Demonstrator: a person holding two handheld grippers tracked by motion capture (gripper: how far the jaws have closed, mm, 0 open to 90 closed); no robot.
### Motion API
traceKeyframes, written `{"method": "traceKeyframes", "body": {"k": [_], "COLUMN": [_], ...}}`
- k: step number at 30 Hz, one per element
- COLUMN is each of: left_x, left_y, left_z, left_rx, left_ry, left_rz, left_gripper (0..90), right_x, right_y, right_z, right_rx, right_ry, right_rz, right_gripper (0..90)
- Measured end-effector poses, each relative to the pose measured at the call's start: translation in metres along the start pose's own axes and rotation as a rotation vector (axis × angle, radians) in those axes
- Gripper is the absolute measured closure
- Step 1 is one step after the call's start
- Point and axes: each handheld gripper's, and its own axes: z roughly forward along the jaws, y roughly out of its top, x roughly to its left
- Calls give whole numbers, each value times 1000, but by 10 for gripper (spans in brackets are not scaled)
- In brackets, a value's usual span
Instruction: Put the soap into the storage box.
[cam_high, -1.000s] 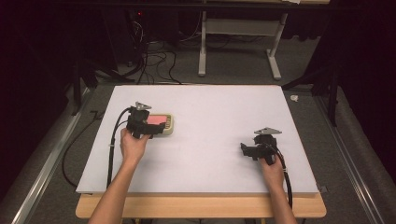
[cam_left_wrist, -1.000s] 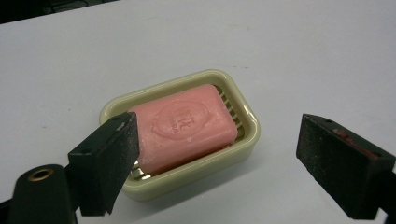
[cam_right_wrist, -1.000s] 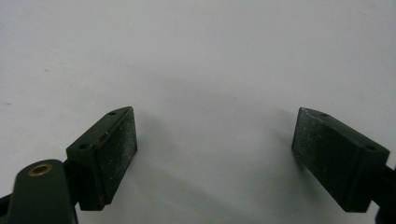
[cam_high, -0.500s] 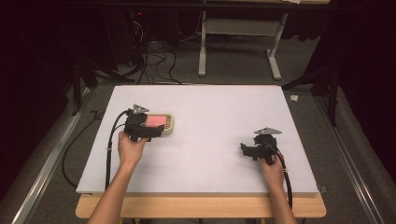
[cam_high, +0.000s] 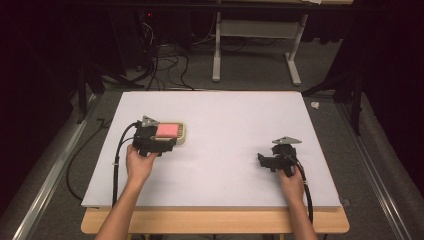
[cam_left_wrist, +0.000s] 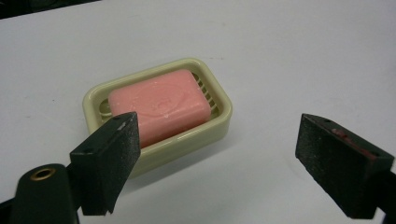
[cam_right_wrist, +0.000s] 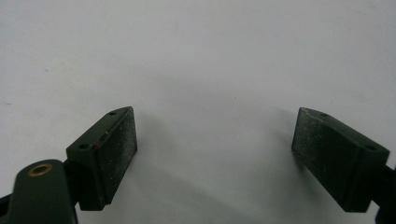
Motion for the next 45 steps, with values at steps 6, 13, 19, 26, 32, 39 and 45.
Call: {"method": "traceKeyframes", "body": {"k": [6,13,19,26,32,39,45], "left_x": [-6,-13,-18,-24,-29,-33,-37], "left_y": [-1,-5,-8,-10,-13,-18,-20], "left_z": [-2,-4,-4,-5,-5,-5,-6], "left_rx": [-11,-16,-19,-21,-15,-12,-12], "left_ry": [-21,-47,-65,-87,-104,-120,-146], "left_rz": [10,17,23,38,46,50,51], "left_gripper": [147,148,148,148,148,149,149], "right_x": [0,0,0,0,0,0,0], "right_y": [0,0,0,0,0,0,0], "right_z": [0,0,0,0,0,0,0], "right_rx": [0,0,0,0,0,1,0], "right_ry": [0,0,0,0,0,0,0], "right_rz": [1,1,1,1,1,1,0], "right_gripper": [147,147,147,147,147,147,147]}}
